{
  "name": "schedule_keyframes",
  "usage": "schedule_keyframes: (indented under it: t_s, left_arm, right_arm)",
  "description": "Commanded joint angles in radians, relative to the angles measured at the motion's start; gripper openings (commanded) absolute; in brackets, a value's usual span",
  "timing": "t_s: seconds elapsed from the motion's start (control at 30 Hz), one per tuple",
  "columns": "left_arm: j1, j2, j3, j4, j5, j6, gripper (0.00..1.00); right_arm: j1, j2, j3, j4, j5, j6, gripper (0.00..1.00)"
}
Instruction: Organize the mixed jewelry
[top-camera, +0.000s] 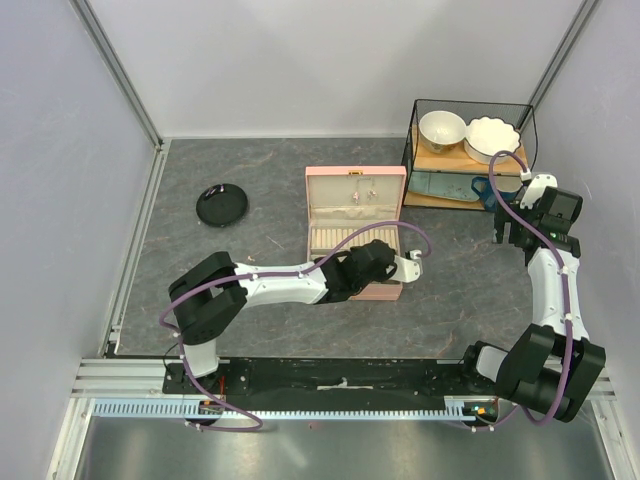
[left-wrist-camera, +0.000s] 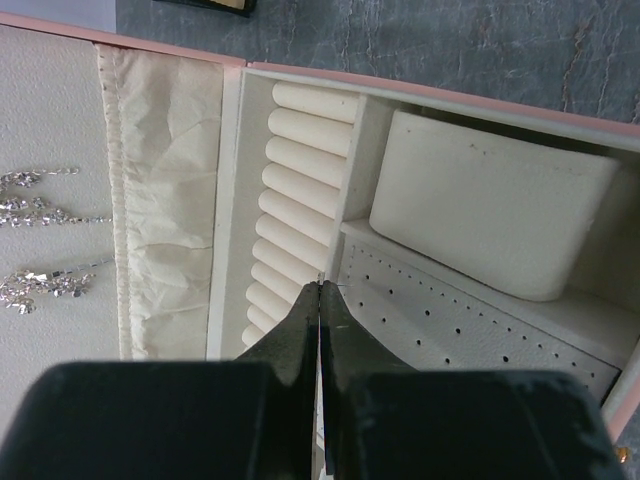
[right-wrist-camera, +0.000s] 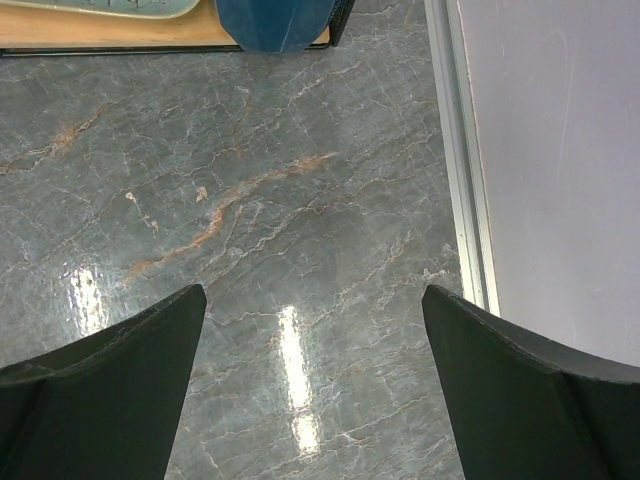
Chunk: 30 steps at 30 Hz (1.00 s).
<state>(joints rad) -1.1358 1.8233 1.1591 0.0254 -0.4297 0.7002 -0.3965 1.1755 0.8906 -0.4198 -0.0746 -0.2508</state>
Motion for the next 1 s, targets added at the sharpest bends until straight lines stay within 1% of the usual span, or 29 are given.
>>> schedule_keyframes:
  t_s: [0.0, 0.57, 0.97]
  left_arm:
    - [-0.009, 0.014, 0.016, 0.053, -0.023, 0.015, 0.02]
    - [-0.016, 0.031, 0.013, 0.067, -0.029, 0.022, 0.02]
    - [-0.021, 0.030, -0.015, 0.114, -0.063, 0.055, 0.01]
  right_arm:
    - [-0.004, -0.005, -0.001, 0.029, -0.013, -0.007, 0.98]
    - [-0.005, -0.004, -0.004, 0.029, -0.013, -0.010, 0.98]
    - [-0.005, -0.005, -0.005, 0.029, -0.013, -0.010, 0.98]
